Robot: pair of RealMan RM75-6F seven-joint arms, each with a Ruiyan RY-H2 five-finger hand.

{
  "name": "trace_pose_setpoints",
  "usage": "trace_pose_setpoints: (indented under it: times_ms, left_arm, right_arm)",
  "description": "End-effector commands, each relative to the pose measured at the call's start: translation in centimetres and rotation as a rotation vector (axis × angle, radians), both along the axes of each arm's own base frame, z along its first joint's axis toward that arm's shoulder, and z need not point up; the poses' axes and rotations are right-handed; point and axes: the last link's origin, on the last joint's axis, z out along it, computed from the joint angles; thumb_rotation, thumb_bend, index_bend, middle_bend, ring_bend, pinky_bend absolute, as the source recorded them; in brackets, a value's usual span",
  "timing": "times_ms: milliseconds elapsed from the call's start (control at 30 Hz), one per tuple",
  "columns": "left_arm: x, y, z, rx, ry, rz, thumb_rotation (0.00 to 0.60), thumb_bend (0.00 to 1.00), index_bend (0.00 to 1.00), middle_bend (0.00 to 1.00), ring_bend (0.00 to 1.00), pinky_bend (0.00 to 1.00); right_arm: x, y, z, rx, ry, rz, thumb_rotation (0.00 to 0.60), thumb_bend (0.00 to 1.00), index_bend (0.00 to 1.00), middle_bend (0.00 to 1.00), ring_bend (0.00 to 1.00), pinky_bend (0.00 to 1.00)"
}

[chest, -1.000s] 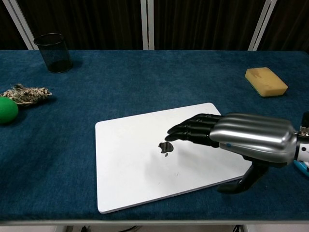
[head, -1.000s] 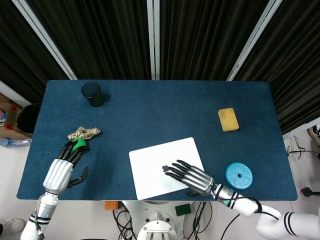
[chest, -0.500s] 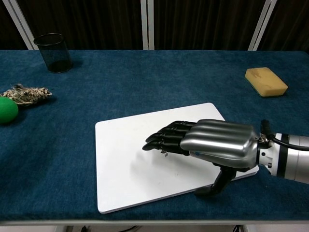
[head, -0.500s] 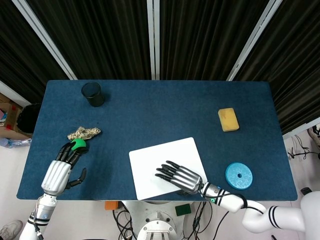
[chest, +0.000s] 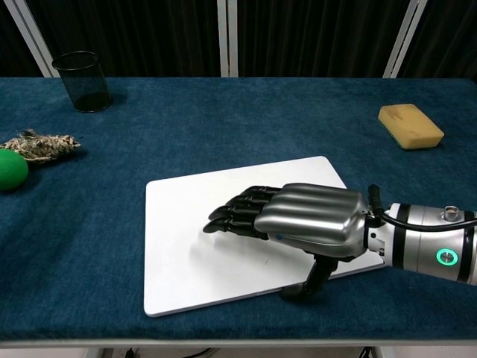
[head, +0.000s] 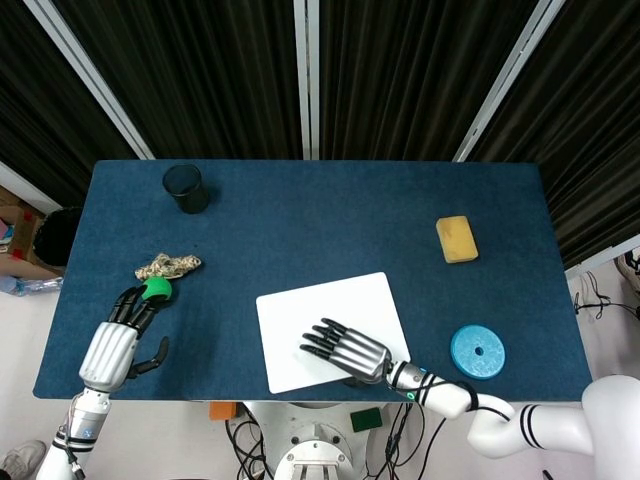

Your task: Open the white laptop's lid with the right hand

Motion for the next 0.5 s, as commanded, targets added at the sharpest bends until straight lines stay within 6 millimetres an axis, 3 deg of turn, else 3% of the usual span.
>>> trace_pose_setpoints:
  times_ms: [33, 200, 500]
  left_arm:
    - [-0.4, -0.2, -0.3, -0.013, 0.001, 0.012, 0.458, 0.44, 0.21, 0.18, 0.03, 0.06]
    - [-1.1, -0.5, -0.8, -0.027, -0.016, 0.039, 0.459, 0.44, 0.21, 0.18, 0.03, 0.06]
    - [-2.4, -1.3, -1.3, -0.029, -0.034, 0.063, 0.464, 0.44, 0.21, 0.18, 0.03, 0.07]
  right_arm:
    - [0.5, -0.3, -0.2, -0.038, 0.003, 0.027, 0.6, 0.7, 0.0, 0.0, 0.0, 0.0]
    - [1.6, -0.5, -0.8, -0.068, 0.013, 0.053, 0.6, 0.97, 0.0, 0.0, 0.0, 0.0]
    - [3.5, -1.1, -0.5, -0.138, 0.035, 0.09, 0.6, 1.0, 0.0, 0.0, 0.0, 0.0]
